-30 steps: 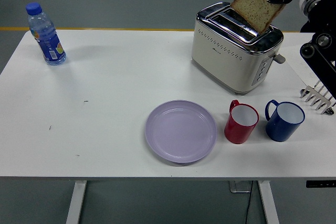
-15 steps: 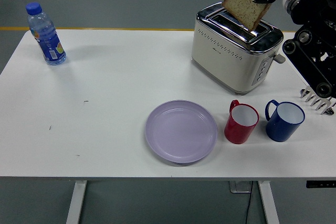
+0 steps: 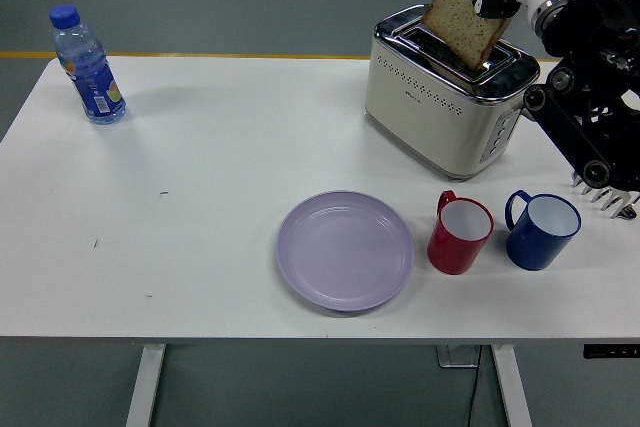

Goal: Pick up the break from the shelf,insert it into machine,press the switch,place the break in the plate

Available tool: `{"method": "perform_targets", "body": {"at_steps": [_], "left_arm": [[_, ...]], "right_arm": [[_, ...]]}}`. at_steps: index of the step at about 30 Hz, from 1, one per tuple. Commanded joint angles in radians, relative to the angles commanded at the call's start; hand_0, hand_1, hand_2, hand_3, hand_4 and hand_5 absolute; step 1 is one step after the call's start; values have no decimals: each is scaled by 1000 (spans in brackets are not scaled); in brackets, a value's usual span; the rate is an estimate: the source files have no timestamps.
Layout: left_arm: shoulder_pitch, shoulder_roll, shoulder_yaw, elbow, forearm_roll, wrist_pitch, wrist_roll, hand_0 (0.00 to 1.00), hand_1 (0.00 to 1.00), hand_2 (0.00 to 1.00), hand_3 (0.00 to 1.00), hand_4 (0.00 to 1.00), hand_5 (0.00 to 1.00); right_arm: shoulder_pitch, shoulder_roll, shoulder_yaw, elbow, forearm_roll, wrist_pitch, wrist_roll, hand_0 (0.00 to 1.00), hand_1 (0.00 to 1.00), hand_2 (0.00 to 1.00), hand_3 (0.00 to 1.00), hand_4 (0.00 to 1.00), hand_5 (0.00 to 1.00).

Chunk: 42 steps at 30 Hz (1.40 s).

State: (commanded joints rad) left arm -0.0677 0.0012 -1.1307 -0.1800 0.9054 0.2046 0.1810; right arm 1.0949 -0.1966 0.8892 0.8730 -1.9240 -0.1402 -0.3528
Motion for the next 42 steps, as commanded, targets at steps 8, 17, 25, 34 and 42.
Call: {"method": "perform_targets", "body": {"at_steps": [8,17,25,34,42], "left_arm": [[-2,-1,0,0,3,0,1,708,648,745,703,552,936],[-5,0,-2,0,5,1,1,707,646,744,702,552,937],[-6,1,-1,0,3,2,0,705,640,741,698,553,935],[-6,1,-1,0,5,1,1,705,639,740,697,554,936],[-5,2,-5,0,11,1,2,704,639,740,697,554,934]], "right_arm": [[0,14,-1,-44,-4,-18,21,118,265,364,478,555,2],[7,31,-15,-99,-24,-4,34,116,267,365,479,554,2],[11,44,-24,-133,-58,31,29,671,657,771,808,706,143],[14,51,-27,-152,-47,39,37,789,746,900,914,747,173],[9,41,-34,-128,-22,30,42,826,776,951,951,775,201]]}}
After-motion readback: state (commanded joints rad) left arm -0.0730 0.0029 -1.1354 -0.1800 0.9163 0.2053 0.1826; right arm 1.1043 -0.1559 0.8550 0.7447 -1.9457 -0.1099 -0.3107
